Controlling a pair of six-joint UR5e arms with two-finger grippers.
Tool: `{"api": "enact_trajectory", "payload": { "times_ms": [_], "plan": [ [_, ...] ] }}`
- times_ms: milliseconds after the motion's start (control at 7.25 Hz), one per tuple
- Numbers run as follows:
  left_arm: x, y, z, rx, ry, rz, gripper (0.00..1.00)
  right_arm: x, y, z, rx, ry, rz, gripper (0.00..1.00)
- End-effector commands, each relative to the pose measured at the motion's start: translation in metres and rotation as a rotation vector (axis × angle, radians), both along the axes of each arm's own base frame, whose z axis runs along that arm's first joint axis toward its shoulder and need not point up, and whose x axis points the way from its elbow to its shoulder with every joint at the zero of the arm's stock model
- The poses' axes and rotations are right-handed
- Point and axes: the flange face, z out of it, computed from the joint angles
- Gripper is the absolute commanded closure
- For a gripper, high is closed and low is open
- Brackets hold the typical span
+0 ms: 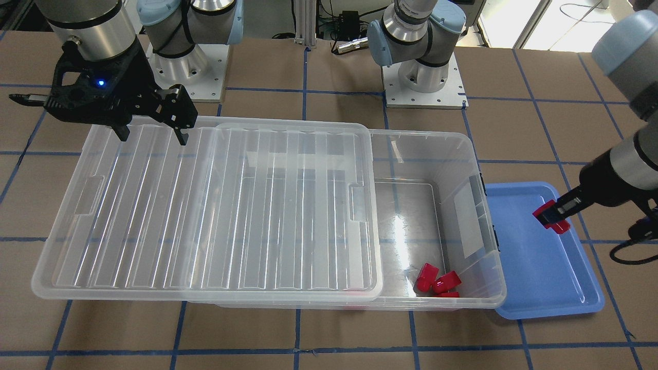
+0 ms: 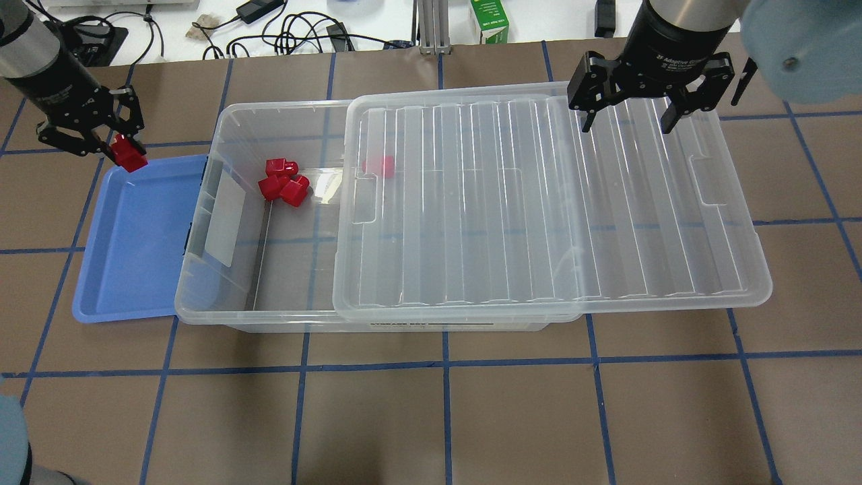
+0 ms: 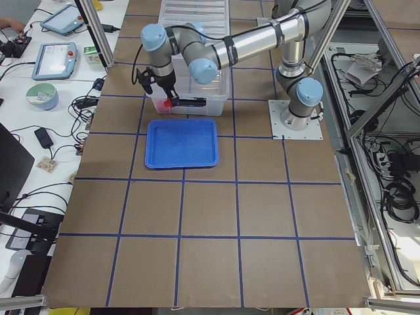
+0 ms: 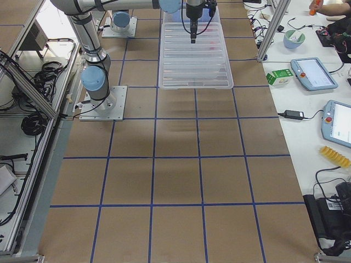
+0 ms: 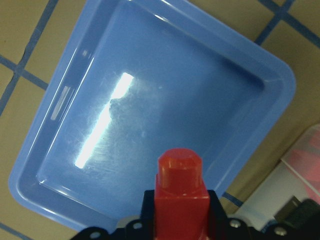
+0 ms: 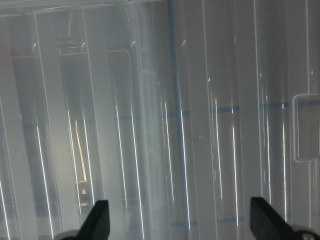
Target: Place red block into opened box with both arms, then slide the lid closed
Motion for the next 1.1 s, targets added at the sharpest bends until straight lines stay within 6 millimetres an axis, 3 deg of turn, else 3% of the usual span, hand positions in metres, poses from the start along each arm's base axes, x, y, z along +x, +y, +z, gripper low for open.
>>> {"api": "enact_trajectory", "payload": {
  "times_ms": [0,138,276,690,966],
  "plan": [
    [-0.119,0.015,0.01,0.011,-0.004,-0.187,0.95,-0.001,0.0,0.0,0.0,0.0,0.0,0.0],
    [-0.149,0.025,-0.016,0.057,0.006,-0.246,0.95,-0.001,0.0,0.001,-0.002,0.0,0.0,0.0],
    [-0.155,0.034,-0.044,0.096,0.016,-0.261,0.95,-0.001,0.0,0.0,0.001,0.0,0.0,0.0],
    [-0.162,0.061,-0.111,0.096,0.026,-0.3,0.95,-0.001,0.001,0.0,0.001,0.001,0.0,0.0],
    [-0.162,0.068,-0.149,0.075,0.025,-0.369,0.95,-0.001,0.0,0.0,0.001,0.001,-0.002,0.0]
  ]
}}
